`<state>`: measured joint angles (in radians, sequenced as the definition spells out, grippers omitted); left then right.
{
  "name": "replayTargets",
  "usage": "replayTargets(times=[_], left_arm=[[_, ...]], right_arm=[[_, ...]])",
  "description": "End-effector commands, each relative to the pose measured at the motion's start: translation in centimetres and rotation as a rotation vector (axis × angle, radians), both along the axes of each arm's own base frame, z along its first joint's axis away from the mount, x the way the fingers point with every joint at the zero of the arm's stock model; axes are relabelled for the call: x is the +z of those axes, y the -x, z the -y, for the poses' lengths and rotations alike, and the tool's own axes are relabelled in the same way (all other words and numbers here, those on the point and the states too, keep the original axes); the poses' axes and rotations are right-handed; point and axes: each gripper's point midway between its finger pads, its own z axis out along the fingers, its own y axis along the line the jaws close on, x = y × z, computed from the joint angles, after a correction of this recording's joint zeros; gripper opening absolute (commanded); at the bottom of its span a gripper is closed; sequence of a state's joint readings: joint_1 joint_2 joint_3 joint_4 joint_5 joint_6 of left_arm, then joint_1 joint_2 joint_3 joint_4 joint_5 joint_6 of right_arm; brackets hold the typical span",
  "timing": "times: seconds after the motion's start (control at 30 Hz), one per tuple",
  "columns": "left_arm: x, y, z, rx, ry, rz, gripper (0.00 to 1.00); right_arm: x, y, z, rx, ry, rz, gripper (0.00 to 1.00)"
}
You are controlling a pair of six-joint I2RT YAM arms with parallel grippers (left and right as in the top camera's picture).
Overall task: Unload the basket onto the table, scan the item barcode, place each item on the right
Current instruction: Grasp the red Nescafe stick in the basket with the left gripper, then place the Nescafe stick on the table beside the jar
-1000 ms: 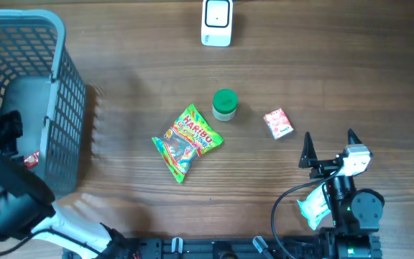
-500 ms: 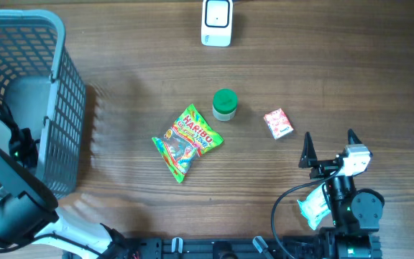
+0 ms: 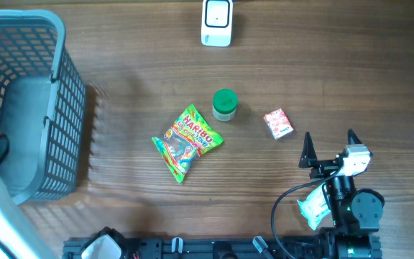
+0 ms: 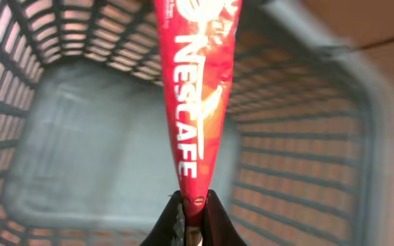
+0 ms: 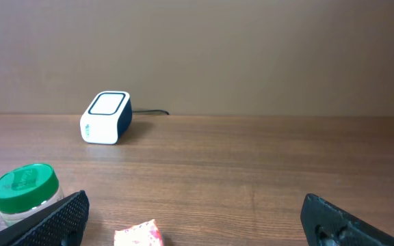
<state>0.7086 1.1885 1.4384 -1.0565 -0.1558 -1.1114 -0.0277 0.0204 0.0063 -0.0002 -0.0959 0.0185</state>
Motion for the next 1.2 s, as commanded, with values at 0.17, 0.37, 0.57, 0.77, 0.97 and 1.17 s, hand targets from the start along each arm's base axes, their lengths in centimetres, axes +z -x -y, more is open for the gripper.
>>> replayTargets(times=[0.17, 0.37, 0.57, 0.77, 0.97, 1.17], left_arm=[[5.7, -4.9, 21.7, -0.954, -0.083, 0.211, 0.04], [-6.7, -10.0, 39.3, -1.496, -0.243, -0.250, 0.04], [-22.4, -8.3, 50.0, -1.742, -0.247, -0.604, 0.04], [-27.5, -4.6, 53.9, -1.864, -0.272, -0.704, 0.04], [-27.1, -5.7, 53.8, -1.826, -0.372, -0.676, 0.04], [-27.1, -5.7, 53.8, -1.823, -0.375, -0.677, 0.32]], right_arm=[[0.2, 0.0, 0.1, -0.007, -0.010, 0.008, 1.00], [0.2, 0.0, 0.1, -0.007, -0.010, 0.008, 1.00], [0.2, 0.0, 0.1, -0.007, -0.010, 0.008, 1.00], [0.2, 0.0, 0.1, -0.007, -0.010, 0.008, 0.99], [0.2, 0.0, 0.1, -0.007, -0.010, 0.008, 1.00], [0.2, 0.0, 0.1, -0.007, -0.010, 0.008, 1.00]])
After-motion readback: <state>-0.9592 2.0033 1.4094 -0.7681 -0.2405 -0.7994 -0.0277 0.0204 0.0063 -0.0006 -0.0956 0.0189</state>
